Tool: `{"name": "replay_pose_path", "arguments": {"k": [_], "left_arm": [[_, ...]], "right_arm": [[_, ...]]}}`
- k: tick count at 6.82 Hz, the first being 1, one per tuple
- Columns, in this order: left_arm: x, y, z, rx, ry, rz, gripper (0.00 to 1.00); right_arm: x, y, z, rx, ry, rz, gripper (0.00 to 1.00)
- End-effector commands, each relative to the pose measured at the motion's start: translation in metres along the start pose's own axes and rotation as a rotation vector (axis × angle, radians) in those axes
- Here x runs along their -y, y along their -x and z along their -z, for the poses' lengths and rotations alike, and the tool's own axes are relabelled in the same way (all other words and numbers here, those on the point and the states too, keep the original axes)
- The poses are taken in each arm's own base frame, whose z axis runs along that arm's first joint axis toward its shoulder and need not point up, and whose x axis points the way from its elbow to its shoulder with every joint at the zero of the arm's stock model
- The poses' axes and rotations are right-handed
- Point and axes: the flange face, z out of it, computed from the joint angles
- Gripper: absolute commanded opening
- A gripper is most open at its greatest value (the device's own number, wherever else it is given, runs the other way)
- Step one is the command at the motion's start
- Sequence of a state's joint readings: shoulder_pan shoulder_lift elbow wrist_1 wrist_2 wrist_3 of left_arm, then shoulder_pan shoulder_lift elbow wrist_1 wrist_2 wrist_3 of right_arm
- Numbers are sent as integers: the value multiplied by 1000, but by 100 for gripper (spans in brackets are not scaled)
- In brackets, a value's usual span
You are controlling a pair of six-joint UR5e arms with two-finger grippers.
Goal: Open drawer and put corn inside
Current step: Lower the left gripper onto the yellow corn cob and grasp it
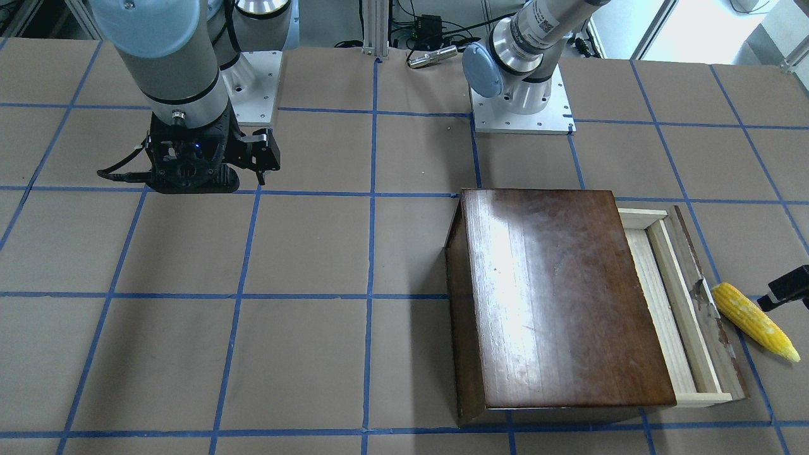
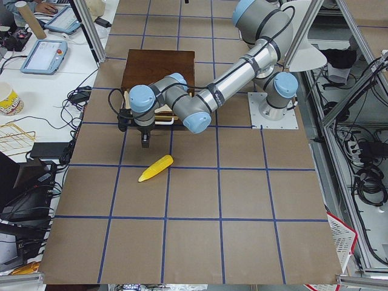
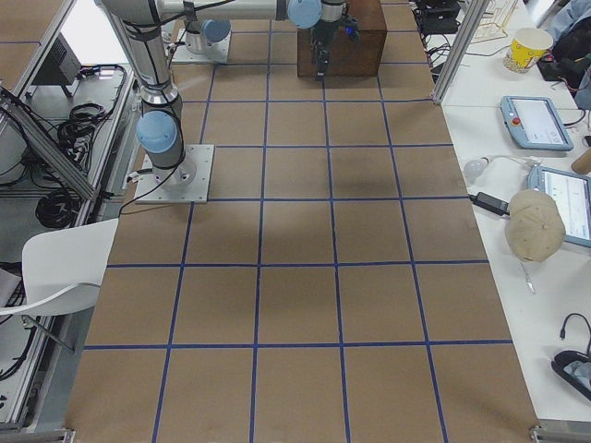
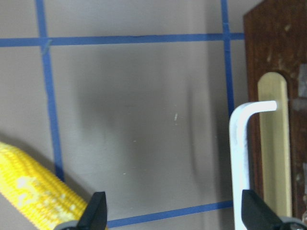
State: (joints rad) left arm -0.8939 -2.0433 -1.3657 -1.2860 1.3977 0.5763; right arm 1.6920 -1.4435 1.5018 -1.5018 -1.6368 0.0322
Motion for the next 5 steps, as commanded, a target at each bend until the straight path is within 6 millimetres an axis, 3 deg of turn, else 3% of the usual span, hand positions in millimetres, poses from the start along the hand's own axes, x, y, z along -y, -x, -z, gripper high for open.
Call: {"name": "replay_pose_path", "arguments": {"k": [1, 3, 5], "left_arm": [[-1, 17, -11, 66, 21, 124, 100], [-5, 31, -33, 157, 47, 269, 100], [-8, 38, -70, 151, 71, 388, 100]], "right_arm": [[0, 0, 0, 0, 0, 0, 100], [0, 0, 0, 0, 0, 0, 100], [0, 0, 0, 0, 0, 0, 100]]}}
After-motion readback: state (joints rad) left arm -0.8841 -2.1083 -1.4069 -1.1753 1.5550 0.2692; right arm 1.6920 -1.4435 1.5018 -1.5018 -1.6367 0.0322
